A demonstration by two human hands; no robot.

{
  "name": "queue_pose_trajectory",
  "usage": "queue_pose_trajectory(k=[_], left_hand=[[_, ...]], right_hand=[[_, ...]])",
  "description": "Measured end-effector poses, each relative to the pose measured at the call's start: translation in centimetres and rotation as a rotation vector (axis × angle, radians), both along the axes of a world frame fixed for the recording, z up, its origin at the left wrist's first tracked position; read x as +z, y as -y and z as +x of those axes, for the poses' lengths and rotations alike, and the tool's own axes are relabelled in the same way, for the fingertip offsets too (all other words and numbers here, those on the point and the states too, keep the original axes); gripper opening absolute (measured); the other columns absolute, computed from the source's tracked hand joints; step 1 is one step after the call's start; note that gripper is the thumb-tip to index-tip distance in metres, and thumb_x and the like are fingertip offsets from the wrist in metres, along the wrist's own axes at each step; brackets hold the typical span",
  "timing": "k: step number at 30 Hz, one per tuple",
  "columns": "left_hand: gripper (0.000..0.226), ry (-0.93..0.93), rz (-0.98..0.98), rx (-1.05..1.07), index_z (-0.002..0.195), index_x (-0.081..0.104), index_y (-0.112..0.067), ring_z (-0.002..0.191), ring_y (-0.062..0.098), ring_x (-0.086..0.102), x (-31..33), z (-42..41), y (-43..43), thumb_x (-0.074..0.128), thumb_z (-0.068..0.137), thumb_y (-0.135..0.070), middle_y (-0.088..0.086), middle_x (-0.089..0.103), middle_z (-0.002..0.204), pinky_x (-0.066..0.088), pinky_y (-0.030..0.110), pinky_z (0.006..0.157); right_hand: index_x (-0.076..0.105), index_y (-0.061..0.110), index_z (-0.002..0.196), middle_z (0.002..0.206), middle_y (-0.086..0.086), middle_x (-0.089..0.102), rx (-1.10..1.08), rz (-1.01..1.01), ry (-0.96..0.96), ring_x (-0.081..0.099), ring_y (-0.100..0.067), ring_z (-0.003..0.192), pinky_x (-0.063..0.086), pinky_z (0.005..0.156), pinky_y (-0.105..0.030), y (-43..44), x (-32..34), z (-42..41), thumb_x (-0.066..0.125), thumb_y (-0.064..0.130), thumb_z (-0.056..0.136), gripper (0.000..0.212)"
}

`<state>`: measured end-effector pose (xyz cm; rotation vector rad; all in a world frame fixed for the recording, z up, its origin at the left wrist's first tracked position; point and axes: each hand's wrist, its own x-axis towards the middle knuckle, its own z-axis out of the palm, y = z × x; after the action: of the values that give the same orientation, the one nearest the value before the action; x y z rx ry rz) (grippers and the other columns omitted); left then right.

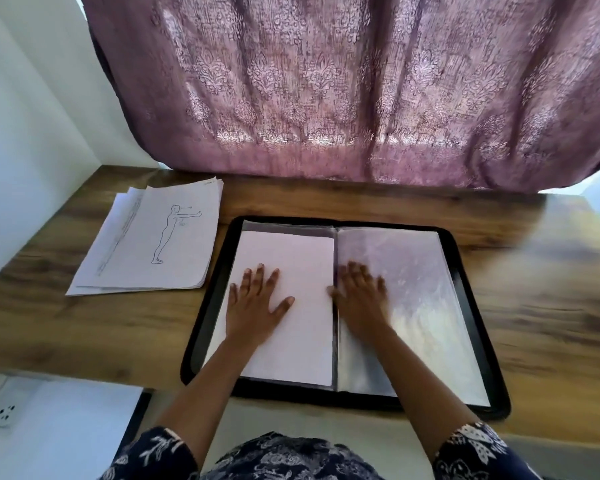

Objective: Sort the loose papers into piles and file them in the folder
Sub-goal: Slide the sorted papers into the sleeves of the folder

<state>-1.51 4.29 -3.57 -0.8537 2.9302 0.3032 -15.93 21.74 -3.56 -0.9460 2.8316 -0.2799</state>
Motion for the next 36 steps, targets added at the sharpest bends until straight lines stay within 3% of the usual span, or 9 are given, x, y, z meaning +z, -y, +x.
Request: queue_pose_trajectory(k=[2, 8, 10, 13, 15, 17, 22, 27, 36], left_hand=[[0.086, -0.002, 0.003, 0.016, 0.153, -0.005, -0.038, 0.149, 0.020, -0.010, -0.1, 0.0, 0.3, -0.005, 0.076, -0.078, -0.004, -0.009, 0.162, -0.005, 0.045, 0.118], [0.085, -0.026, 0.032, 0.021, 0.153, 0.001, -0.039, 0.149, 0.019, -0.008, 0.0, 0.0, 0.4, 0.003, 0.078, -0.079, -0.007, -0.006, 0.162, -0.004, 0.046, 0.118], [0.077, -0.032, 0.083, 0.036, 0.153, 0.011, -0.037, 0.149, 0.017, -0.002, 0.3, -0.2, 0.8, 0.022, 0.087, -0.075, -0.008, 0.002, 0.162, 0.000, 0.045, 0.118], [0.051, -0.247, 0.379, 0.160, 0.139, 0.048, -0.026, 0.141, 0.015, 0.031, 1.8, -0.5, 2.1, 0.053, 0.093, -0.048, -0.007, 0.037, 0.151, 0.024, 0.036, 0.114], [0.033, -0.483, 0.569, 0.302, 0.121, 0.064, -0.019, 0.119, 0.012, 0.053, 3.4, 0.4, 3.2, 0.061, 0.093, -0.036, -0.004, 0.059, 0.128, 0.040, 0.028, 0.099], [0.025, -0.611, 0.477, 0.395, 0.114, 0.068, -0.017, 0.104, 0.012, 0.058, 4.7, 2.1, 4.7, 0.061, 0.093, -0.030, -0.003, 0.066, 0.113, 0.043, 0.026, 0.091], [0.012, -0.756, 0.391, 0.617, 0.101, 0.069, -0.027, 0.101, 0.009, 0.060, 5.8, 7.4, 12.0, 0.060, 0.093, -0.029, -0.011, 0.069, 0.104, 0.040, 0.020, 0.080], [0.021, -0.711, 0.293, 0.692, 0.113, 0.066, -0.020, 0.108, 0.025, 0.060, 6.1, 9.6, 24.1, 0.060, 0.094, -0.025, 0.004, 0.066, 0.118, 0.046, 0.037, 0.094], [0.060, -0.237, 0.307, 0.599, 0.151, 0.025, -0.012, 0.140, 0.029, 0.033, 3.5, 9.5, 36.7, 0.050, 0.099, -0.028, 0.011, 0.030, 0.155, 0.025, 0.038, 0.112]], right_hand=[[0.011, 0.028, 0.153, 0.161, 0.002, 0.007, -0.126, 0.016, 0.021, 0.005, -0.022, 0.148, 0.004, 0.117, -0.049, -1.5, -0.3, -1.4, 0.022, 0.056, 0.098, 0.063], [0.012, 0.025, 0.153, 0.162, 0.000, 0.004, -0.381, -0.028, 0.096, 0.001, -0.024, 0.148, 0.000, 0.116, -0.056, -2.8, 0.8, -4.1, 0.024, 0.057, 0.097, 0.066], [0.015, 0.019, 0.153, 0.161, -0.007, 0.003, -0.410, 0.000, 0.121, 0.000, -0.027, 0.148, 0.000, 0.115, -0.058, -1.9, 1.9, -4.1, 0.029, 0.054, 0.097, 0.067], [0.022, 0.015, 0.150, 0.161, -0.011, 0.004, -0.224, -0.033, 0.050, 0.000, -0.026, 0.148, 0.004, 0.116, -0.057, 1.8, 4.0, -2.8, 0.039, 0.047, 0.097, 0.064], [0.028, 0.016, 0.148, 0.161, -0.009, 0.009, -0.021, -0.090, 0.005, 0.002, -0.024, 0.148, 0.007, 0.115, -0.054, 4.9, 5.1, -0.8, 0.042, 0.045, 0.097, 0.060], [0.034, 0.017, 0.145, 0.160, -0.008, 0.013, 0.162, -0.146, -0.004, 0.006, -0.023, 0.148, 0.011, 0.116, -0.052, 7.9, 5.7, 1.1, 0.045, 0.042, 0.097, 0.056], [0.033, 0.019, 0.146, 0.160, -0.004, 0.013, 0.467, -0.128, 0.014, 0.005, -0.021, 0.148, 0.010, 0.117, -0.049, 15.4, 5.7, 4.1, 0.044, 0.040, 0.098, 0.053], [0.038, 0.017, 0.144, 0.158, -0.006, 0.021, 0.572, -0.152, 0.014, 0.015, -0.021, 0.146, 0.022, 0.115, -0.046, 26.6, 6.0, 6.4, 0.050, 0.038, 0.096, 0.054], [0.020, 0.021, 0.152, 0.162, -0.002, 0.004, 0.560, -0.049, 0.117, 0.002, -0.018, 0.148, 0.003, 0.117, -0.048, 40.2, 2.7, 9.6, 0.034, 0.046, 0.100, 0.059]])
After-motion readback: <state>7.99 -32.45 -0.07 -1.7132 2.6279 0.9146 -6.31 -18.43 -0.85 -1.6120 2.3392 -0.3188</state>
